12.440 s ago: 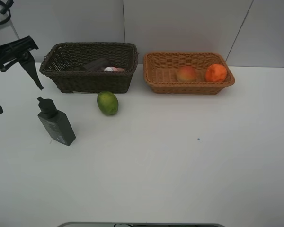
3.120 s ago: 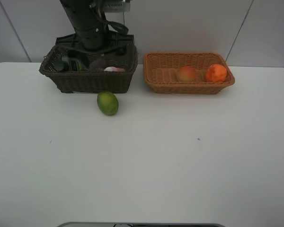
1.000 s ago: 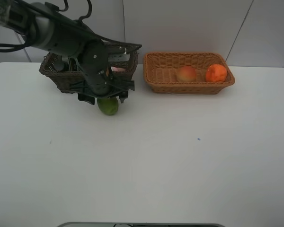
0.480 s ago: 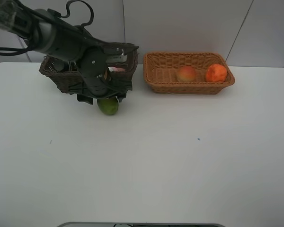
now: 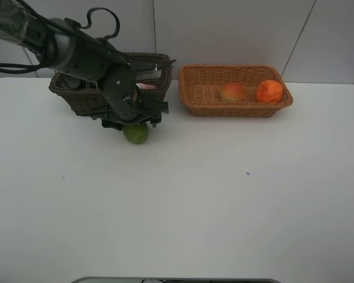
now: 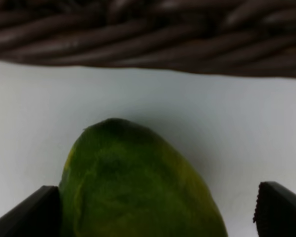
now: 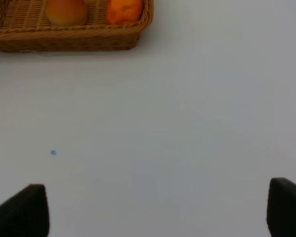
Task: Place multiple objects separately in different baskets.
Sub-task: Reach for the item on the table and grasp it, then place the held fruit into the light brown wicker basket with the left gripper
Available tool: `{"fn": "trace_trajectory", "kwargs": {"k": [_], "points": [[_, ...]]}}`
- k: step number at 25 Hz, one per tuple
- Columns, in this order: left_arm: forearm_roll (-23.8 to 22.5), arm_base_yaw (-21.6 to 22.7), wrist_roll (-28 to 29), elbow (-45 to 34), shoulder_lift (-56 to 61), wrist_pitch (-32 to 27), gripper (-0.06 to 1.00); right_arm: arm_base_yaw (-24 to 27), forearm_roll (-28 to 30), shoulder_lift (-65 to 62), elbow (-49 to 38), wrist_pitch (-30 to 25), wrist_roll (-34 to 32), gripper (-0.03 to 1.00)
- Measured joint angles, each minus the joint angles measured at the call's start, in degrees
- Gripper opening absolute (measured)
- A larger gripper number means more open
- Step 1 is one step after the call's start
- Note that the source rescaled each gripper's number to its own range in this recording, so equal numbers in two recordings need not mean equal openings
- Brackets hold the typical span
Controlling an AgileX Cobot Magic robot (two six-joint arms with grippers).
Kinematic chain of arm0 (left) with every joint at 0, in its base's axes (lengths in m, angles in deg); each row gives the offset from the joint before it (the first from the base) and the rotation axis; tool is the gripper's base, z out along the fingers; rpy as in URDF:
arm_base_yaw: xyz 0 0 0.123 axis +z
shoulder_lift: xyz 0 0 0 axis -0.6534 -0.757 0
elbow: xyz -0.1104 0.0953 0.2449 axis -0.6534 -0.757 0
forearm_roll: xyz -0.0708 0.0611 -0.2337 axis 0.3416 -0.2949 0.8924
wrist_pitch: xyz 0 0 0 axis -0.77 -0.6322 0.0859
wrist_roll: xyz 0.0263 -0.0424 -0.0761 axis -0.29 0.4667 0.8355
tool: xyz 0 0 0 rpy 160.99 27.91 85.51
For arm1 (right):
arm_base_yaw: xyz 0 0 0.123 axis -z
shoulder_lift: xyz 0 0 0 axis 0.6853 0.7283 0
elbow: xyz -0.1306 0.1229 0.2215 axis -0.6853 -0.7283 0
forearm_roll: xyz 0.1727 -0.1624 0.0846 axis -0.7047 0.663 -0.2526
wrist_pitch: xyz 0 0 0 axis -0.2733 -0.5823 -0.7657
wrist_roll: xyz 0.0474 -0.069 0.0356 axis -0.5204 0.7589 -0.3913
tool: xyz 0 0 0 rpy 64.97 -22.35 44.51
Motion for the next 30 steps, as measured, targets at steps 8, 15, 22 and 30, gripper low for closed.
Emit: {"fn": "trace_trajectory", "kwargs": {"k": [8, 15, 22, 30], "points": [[0.17, 0.00, 0.05, 0.00, -1.75, -0.16, 1.00, 0.00, 0.00, 0.00, 0.00, 0.00, 0.00, 0.91], [0.40, 0.16, 0.10, 0.00, -1.75, -0.75, 0.63, 0.00, 0.00, 0.00, 0.00, 0.00, 0.00, 0.91], [1.73, 0.36, 0.10, 0.00, -1.75, -0.75, 0.63, 0.00, 0.00, 0.00, 0.00, 0.00, 0.00, 0.91], [1.86, 0.36, 0.10, 0.00, -1.75, -0.75, 0.63, 0.00, 0.00, 0.00, 0.00, 0.00, 0.00, 0.91]]}}
